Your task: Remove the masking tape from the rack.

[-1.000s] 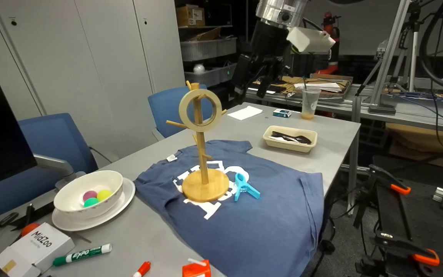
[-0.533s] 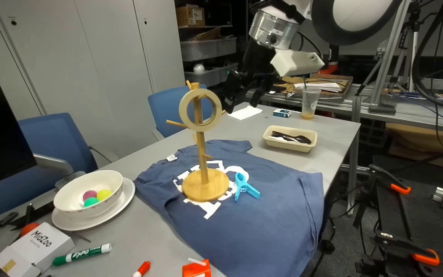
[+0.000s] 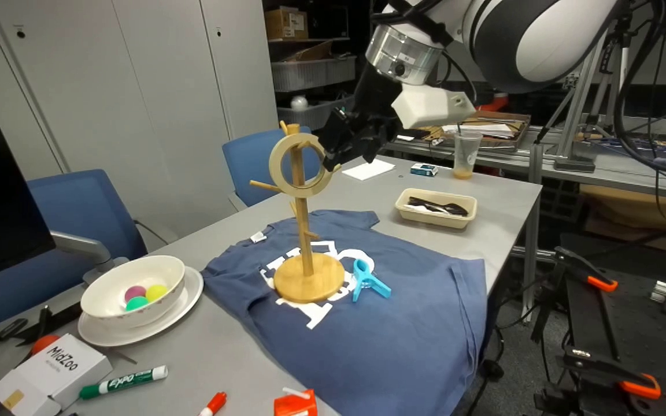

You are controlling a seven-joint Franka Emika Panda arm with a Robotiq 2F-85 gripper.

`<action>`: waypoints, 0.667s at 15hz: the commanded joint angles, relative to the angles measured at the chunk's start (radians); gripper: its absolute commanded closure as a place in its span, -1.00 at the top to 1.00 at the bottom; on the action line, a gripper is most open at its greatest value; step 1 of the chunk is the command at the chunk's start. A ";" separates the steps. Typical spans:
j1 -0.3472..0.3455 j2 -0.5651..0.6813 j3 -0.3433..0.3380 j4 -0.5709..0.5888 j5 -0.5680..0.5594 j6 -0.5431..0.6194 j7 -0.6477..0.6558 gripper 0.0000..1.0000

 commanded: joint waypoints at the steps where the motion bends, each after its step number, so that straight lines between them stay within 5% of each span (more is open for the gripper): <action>1: -0.025 0.037 -0.006 0.051 -0.217 0.051 0.186 1.00; 10: -0.016 0.127 -0.041 0.179 -0.713 0.025 0.628 1.00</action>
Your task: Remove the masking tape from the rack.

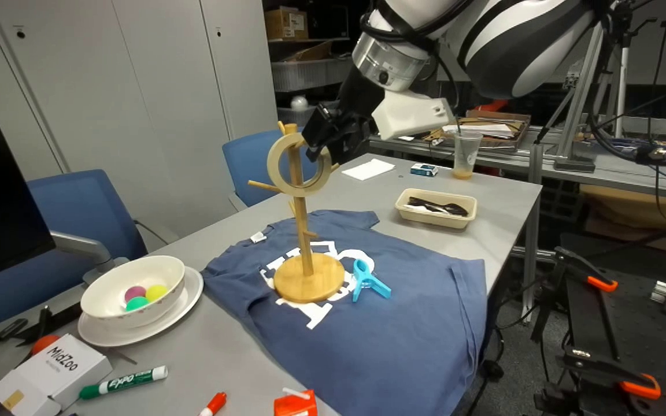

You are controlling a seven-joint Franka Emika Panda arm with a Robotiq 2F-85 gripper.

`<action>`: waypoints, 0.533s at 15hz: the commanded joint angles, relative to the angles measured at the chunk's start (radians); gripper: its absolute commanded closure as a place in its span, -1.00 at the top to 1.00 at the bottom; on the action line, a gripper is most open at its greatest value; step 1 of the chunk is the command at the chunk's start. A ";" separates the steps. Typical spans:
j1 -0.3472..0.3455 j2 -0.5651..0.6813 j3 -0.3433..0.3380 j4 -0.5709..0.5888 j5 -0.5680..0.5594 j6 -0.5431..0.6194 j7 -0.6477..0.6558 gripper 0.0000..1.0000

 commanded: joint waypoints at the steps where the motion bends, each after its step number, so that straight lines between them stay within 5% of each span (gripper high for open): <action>1: 0.004 0.065 -0.017 0.067 -0.148 -0.002 0.151 1.00; 6: 0.003 0.096 -0.030 0.084 -0.255 0.006 0.269 1.00; 7: 0.001 0.097 -0.032 0.083 -0.269 0.010 0.286 0.50; 8: 0.000 0.095 -0.034 0.080 -0.281 0.014 0.300 0.47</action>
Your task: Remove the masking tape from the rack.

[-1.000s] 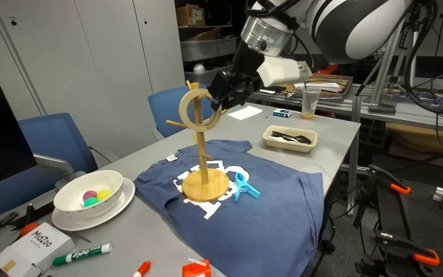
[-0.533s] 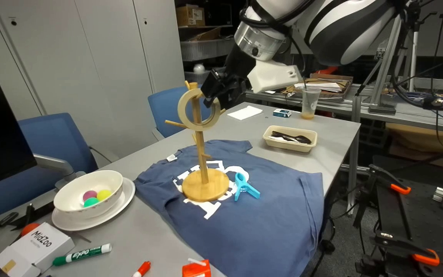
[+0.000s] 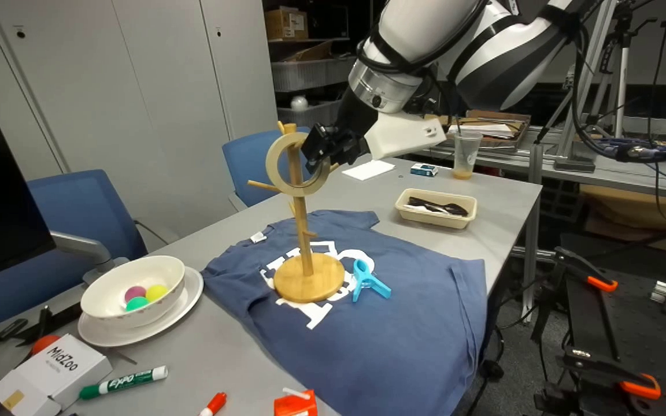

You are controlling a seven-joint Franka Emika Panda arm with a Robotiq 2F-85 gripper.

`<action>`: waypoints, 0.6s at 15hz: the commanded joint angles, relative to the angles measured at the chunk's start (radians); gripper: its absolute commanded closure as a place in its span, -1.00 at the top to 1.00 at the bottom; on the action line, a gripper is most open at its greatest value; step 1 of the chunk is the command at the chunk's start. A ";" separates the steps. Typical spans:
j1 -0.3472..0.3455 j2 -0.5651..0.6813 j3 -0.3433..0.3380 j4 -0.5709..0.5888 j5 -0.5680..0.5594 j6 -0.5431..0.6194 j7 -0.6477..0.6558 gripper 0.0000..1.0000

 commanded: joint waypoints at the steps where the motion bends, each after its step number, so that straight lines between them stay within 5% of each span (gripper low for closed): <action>1: -0.001 0.012 -0.015 0.021 -0.077 0.018 0.088 0.31; 9: -0.004 -0.013 -0.020 0.009 -0.161 0.029 0.165 -0.91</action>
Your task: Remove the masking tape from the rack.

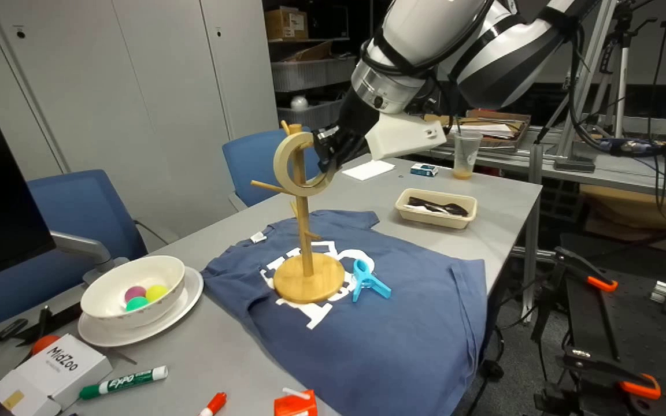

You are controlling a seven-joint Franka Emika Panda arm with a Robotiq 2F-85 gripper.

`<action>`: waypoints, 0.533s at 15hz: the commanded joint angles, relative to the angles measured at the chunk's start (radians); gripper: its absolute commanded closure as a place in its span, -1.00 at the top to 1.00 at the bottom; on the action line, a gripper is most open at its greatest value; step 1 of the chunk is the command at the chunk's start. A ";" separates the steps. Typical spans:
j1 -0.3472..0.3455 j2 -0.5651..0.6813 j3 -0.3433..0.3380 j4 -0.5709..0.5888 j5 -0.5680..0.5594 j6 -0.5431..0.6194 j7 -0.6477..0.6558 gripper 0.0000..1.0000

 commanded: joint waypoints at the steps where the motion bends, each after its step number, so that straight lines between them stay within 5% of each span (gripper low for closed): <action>1: -0.004 -0.018 -0.009 -0.002 -0.067 0.030 0.065 -0.91; 8: -0.009 -0.075 -0.007 -0.047 -0.075 0.064 0.080 -0.88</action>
